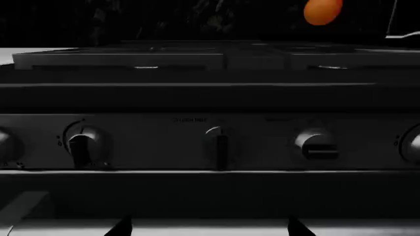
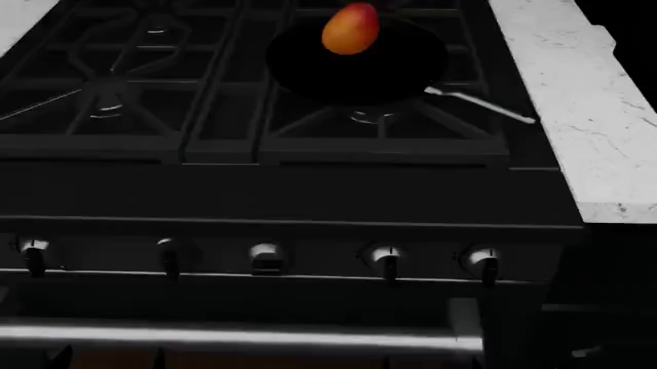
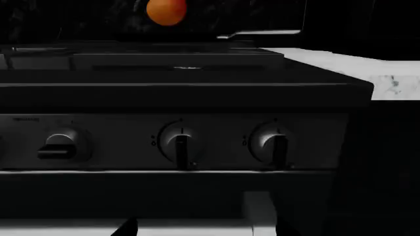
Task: Pick the mango from the pan and place it in the bowl.
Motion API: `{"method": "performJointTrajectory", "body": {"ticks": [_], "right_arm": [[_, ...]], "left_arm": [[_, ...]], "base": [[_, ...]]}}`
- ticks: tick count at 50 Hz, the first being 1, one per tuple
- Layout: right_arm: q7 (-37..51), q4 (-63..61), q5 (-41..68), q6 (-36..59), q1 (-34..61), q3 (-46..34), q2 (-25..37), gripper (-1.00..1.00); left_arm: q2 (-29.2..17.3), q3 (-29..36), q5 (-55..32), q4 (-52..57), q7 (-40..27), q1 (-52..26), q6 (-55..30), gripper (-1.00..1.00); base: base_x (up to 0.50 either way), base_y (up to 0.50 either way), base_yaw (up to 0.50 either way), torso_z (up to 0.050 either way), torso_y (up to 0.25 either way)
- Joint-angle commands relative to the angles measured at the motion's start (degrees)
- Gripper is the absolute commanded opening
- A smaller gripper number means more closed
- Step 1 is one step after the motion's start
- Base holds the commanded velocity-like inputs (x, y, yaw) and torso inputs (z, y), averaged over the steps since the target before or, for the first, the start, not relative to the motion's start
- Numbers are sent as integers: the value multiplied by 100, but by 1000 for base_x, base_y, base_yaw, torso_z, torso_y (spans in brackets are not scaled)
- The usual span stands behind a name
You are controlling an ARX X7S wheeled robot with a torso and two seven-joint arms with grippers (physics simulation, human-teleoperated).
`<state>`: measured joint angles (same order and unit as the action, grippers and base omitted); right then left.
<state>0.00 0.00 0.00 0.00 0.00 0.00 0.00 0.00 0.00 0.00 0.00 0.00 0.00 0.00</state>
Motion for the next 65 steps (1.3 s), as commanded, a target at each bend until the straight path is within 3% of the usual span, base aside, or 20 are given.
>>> {"method": "performJointTrajectory", "body": {"ticks": [1,24,25,26,32,34,36,38,40,43,44,45,48,49,52,58,65], "right_arm": [[72,0,54,0,0,-72,54,100],[443,57,375,4,37,-469,357,100],[782,5103,166,-2877,1312,-646,73,100],[66,61,100,-50,4,-83,46,100],[438,-139,58,330,134,-217,210,100],[283,-1224,111,1682,374,-232,455,100],[173,-2814,705,3401,1228,159,676,100],[359,-3916,560,5119,2031,96,923,100],[259,-4588,983,6824,3227,591,760,100],[400,-4707,1241,8994,5018,627,767,100],[1259,-4153,2100,8999,5466,839,961,100],[2119,-3669,2960,8999,5919,1101,1288,100],[4697,-2806,5538,8987,7038,893,1768,100],[5070,-2397,6398,8985,7368,770,1840,100],[5427,-1828,6792,8946,7988,504,1947,100],[5399,-1336,6755,8755,8869,279,2010,100],[5203,-1010,6611,8488,9197,5,2043,100]], "left_arm": [[-57,64,-56,0,-64,0,0,100],[-360,420,-392,-69,-407,-24,54,100],[-186,1125,-1387,-3487,-417,-758,1378,100],[-53,100,-134,7,20,50,132,100],[-249,168,179,309,-534,-195,-879,100],[-458,172,415,1390,-500,-483,-2134,100],[-795,338,947,2707,-318,-1139,-3853,100],[-994,378,1166,3363,-180,-1543,-4623,100],[-1142,445,1334,4081,118,-2289,-5868,100],[-1467,750,1521,4865,553,-3853,-7831,100],[-1630,930,1539,5022,720,-4712,-8690,100],[-1644,874,1522,5048,944,-5044,-8989,100],[-1090,1542,3987,3982,3345,-5854,-8998,100],[-953,1583,4847,3508,4204,-6207,-8995,100],[-940,1419,7425,2721,6484,-6885,-8969,100],[-1172,979,7880,2104,6656,-7890,-8806,100],[-1360,437,7525,1683,6275,-8160,-8513,100]], "base": [[0,0,0,0,0],[0,0,0,0,0],[0,0,0,0,0],[0,0,0,0,0],[0,0,0,0,0],[0,0,0,0,0],[0,0,0,0,0],[0,0,0,0,0],[0,0,0,0,0],[0,0,0,0,0],[0,0,0,0,0],[0,0,0,0,0],[0,0,0,0,0],[0,0,0,0,0],[0,0,0,0,0],[0,0,0,0,0],[0,0,0,0,0]]}}
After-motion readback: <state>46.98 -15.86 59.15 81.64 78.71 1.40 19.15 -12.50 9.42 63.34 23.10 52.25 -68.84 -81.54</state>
